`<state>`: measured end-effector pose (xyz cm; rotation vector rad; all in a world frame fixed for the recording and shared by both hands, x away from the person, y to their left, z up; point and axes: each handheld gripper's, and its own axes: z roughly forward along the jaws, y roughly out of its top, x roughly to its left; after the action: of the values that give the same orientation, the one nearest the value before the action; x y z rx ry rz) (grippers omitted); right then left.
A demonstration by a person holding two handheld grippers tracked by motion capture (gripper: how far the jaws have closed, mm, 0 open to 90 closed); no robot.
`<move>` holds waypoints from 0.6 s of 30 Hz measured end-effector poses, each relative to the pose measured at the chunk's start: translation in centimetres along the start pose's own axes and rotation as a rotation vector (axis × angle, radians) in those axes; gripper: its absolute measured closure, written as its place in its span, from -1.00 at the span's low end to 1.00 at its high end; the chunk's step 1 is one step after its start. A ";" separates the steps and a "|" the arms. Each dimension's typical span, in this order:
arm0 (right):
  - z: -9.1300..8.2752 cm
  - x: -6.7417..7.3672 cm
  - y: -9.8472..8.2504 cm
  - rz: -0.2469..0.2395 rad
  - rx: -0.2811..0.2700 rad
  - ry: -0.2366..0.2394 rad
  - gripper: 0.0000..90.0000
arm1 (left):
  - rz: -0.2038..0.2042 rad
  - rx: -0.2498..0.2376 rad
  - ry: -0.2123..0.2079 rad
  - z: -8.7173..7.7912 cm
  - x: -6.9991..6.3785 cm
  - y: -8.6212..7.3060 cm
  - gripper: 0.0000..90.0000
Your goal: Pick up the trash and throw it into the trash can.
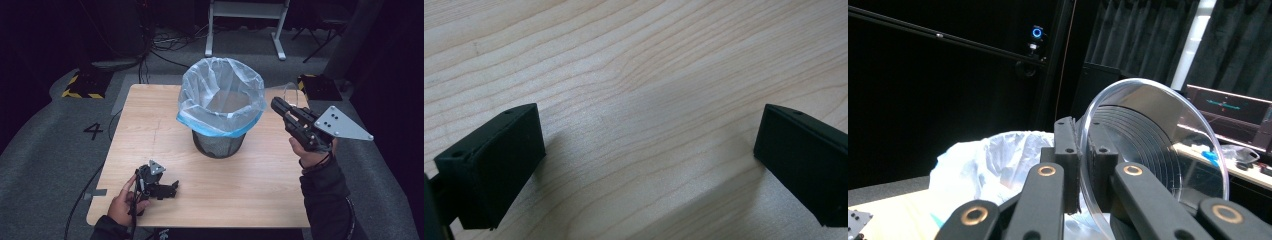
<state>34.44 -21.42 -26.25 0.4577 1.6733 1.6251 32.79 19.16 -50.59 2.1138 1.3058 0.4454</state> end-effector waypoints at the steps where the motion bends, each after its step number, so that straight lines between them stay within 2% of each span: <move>1: 0.2 0.1 0.0 0.000 -0.001 0.003 0.94 | 0.000 0.000 0.000 0.0 0.0 0.0 -1.00; 6: 1.9 1.2 -0.3 -0.014 0.015 0.026 0.93 | 0.000 0.000 0.000 0.0 0.0 0.0 -1.00; 18: 4.3 2.0 -1.2 0.001 0.037 0.059 0.93 | 0.000 0.000 0.000 0.0 0.0 0.0 -1.00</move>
<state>36.48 -17.21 -27.56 0.4327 1.7492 1.6247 32.79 19.16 -50.59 2.1137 1.3058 0.4452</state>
